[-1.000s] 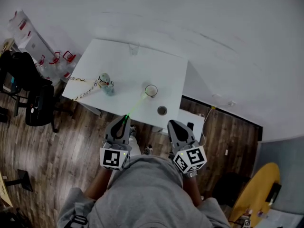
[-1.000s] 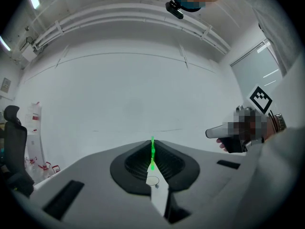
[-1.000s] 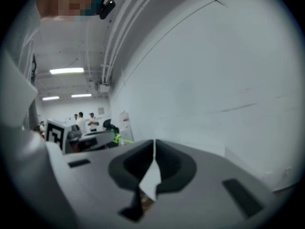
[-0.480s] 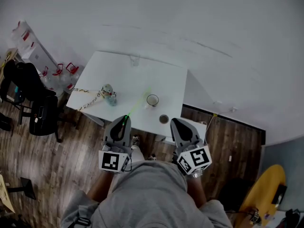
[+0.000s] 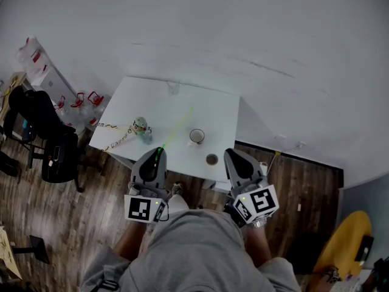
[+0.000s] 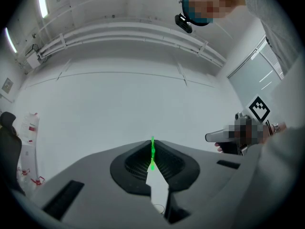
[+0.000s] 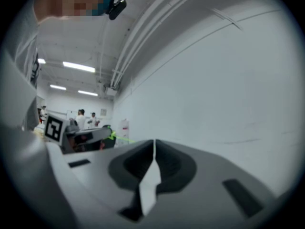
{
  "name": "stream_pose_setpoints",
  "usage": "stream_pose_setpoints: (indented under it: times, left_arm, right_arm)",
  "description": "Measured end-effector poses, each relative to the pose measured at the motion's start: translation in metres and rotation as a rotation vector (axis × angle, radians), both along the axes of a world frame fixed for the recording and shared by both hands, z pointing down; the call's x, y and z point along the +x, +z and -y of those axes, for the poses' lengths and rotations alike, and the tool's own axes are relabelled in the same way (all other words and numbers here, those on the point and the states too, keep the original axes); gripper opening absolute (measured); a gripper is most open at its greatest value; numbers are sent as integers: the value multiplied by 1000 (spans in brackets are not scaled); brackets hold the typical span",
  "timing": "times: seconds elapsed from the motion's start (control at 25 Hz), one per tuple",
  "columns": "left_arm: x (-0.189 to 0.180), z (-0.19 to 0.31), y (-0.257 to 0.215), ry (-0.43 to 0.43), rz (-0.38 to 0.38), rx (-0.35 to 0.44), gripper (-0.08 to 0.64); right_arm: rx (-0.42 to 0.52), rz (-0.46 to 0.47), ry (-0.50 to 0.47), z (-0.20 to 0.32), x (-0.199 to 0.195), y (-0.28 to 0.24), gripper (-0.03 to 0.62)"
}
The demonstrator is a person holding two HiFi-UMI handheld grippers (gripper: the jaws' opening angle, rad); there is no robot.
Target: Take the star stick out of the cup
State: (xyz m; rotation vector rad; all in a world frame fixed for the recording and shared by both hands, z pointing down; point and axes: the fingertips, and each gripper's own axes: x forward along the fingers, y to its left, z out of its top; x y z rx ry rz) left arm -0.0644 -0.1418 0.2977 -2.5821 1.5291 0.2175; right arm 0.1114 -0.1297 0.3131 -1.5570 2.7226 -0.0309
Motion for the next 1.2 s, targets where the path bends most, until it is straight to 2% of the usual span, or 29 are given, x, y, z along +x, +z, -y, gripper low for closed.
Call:
stream_pose_setpoints:
  times: [0.24,0.64,0.8,1.2]
  left_arm:
    - [2,-1,-15,10,6,50,47]
    - [7,-4,-17,38,11,55,46]
    - [9,-5,-11,48,13,32,46]
    - [17,-4,-14,56,24,42,46]
  right_arm:
    - [27,5,10,0,9,-15,37]
    - [9,21,22,1,11,-16,35]
    - [-4,42,12,1,10,-12,35]
    - [7,43,-15,3,14,-17,35]
